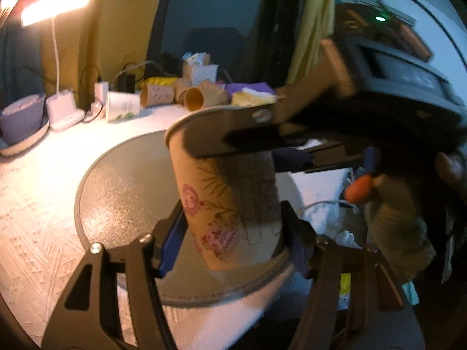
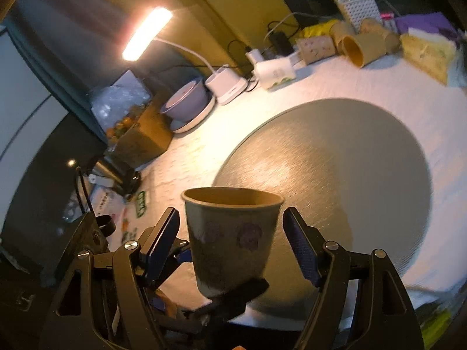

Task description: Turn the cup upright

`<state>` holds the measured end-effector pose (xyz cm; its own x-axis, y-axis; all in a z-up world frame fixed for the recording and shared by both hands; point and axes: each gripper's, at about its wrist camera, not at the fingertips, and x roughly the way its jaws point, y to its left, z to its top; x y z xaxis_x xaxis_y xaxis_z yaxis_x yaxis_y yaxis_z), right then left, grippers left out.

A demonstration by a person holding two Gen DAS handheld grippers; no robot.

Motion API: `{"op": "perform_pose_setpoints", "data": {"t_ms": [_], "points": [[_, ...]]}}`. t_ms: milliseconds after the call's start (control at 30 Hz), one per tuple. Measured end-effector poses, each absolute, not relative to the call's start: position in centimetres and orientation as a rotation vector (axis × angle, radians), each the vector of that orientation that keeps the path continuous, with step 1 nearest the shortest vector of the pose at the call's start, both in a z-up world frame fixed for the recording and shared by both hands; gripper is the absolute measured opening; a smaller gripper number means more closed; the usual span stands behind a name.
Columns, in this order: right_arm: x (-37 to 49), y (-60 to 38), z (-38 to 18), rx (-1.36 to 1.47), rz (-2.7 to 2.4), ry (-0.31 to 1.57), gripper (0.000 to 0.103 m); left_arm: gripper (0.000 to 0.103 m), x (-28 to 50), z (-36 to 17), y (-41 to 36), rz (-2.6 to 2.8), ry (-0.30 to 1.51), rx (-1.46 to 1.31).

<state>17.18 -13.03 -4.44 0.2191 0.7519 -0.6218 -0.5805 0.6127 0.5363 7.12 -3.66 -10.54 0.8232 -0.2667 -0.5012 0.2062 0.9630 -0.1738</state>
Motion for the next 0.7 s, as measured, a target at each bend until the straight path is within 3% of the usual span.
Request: {"op": "perform_pose_setpoints", "data": {"t_ms": [567, 700], "points": [[15.5, -11.5, -4.0, 0.144, 0.978, 0.986, 0.070, 0.065, 6.1, -10.3, -3.3, -0.226, 0.537, -0.108], [15.8, -11.1, -4.2, 0.126, 0.978, 0.982, 0.070, 0.074, 6.5, -10.9, -3.0, -0.213, 0.563, -0.123]]}}
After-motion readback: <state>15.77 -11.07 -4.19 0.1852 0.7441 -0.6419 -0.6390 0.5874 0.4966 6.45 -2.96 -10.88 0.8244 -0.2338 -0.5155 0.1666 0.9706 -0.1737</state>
